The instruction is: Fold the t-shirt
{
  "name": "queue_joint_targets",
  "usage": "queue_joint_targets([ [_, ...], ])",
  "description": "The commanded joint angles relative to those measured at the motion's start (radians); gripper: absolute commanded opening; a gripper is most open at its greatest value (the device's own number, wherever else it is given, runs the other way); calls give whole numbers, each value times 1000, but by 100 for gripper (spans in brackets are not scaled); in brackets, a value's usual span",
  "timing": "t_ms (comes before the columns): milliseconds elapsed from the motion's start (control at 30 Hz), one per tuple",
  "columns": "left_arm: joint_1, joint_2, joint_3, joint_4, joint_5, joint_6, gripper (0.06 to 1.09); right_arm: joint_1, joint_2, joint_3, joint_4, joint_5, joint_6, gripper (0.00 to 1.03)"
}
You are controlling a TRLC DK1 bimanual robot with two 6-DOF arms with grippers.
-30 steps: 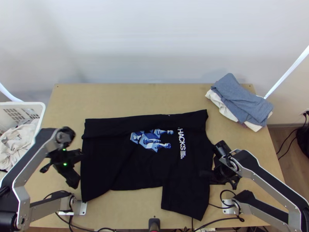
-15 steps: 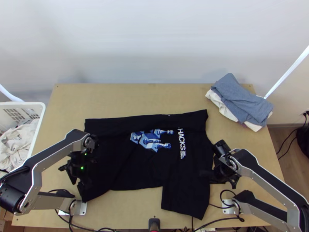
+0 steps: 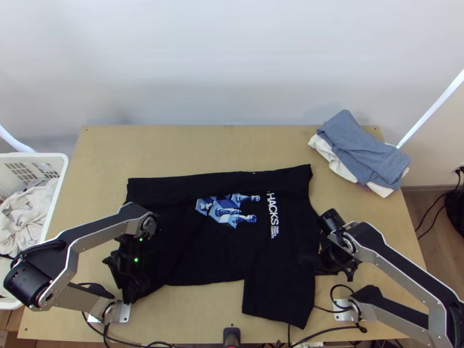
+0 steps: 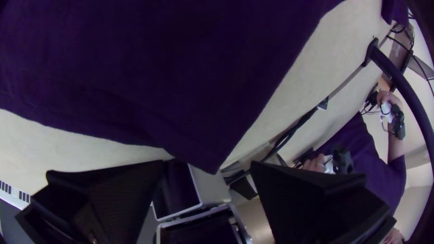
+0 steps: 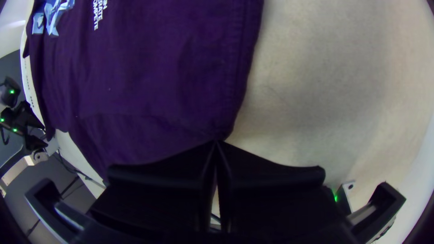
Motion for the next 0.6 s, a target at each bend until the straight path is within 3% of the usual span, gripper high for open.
queue_joint_targets([
  [0, -7, 36, -15, 1, 11, -38, 97, -12, 10, 5, 2, 8, -19, 3],
  [167, -10, 70, -21, 4, 9, -48, 95, -15, 7, 10, 2, 8, -26, 3],
  [333, -35, 109, -13, 14, 11, -87, 76, -15, 7, 13, 2, 8, -29, 3],
  [400, -43, 102, -10, 29, 12, -96, 44, -15, 5, 14, 2, 8, -29, 3],
  [433, -41, 94, -13, 60, 11, -107, 22, -15, 4, 14, 2, 7, -29, 3],
  [467, -40, 85, -19, 87, 11, -107, 9, -15, 2, 16, 2, 8, -29, 3],
  [567, -33, 65, -19, 86, 11, -107, 10, -16, -7, 17, 2, 8, -29, 3],
])
